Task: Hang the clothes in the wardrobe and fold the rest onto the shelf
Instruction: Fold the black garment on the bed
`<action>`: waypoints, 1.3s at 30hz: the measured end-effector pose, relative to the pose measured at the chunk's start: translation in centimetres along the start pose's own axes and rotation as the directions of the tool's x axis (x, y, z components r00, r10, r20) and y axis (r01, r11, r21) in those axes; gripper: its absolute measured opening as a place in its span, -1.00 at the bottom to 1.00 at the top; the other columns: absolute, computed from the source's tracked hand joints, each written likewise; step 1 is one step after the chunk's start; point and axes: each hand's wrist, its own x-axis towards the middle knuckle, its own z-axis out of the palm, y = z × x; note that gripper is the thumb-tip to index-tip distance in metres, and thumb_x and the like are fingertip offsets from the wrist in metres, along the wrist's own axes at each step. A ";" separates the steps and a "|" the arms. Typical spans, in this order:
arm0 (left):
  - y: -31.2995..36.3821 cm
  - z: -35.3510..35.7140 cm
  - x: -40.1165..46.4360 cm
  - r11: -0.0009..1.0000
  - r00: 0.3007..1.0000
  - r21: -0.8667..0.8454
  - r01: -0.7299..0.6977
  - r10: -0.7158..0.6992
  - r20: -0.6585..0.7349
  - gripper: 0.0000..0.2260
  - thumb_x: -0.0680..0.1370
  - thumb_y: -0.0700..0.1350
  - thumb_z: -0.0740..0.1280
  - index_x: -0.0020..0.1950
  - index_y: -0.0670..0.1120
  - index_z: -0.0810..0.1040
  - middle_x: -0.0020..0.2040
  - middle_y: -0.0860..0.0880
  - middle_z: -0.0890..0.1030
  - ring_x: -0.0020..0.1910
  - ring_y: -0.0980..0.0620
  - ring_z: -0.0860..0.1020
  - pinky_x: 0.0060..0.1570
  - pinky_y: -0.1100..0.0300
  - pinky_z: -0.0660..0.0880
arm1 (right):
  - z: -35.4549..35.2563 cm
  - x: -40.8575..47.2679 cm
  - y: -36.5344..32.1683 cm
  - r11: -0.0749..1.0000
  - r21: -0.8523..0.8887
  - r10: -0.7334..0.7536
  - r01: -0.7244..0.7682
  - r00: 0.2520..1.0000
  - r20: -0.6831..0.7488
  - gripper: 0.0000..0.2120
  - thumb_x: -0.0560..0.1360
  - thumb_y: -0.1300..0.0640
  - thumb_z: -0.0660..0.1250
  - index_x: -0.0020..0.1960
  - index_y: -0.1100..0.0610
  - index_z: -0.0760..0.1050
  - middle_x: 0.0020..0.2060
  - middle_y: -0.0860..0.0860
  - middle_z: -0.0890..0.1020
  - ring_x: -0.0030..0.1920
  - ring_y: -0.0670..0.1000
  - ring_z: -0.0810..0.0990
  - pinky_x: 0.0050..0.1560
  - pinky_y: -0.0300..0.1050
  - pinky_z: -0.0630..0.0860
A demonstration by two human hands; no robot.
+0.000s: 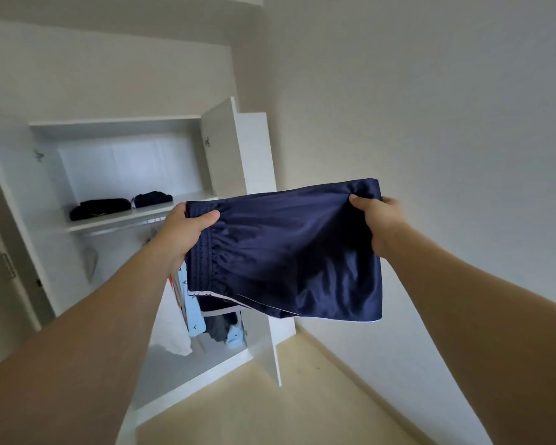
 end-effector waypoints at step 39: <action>-24.3 -28.4 59.6 0.975 0.915 0.151 0.163 -0.092 -0.393 -0.76 0.54 -0.08 0.39 0.13 -0.15 0.47 0.04 -0.13 0.59 0.01 -0.13 0.59 0.00 0.04 0.55 | 65.3 46.7 24.4 0.910 -0.398 -0.020 0.114 0.972 0.234 -0.71 0.55 0.22 0.25 0.26 0.24 0.39 0.05 0.16 0.53 0.02 0.17 0.52 -0.01 -0.04 0.44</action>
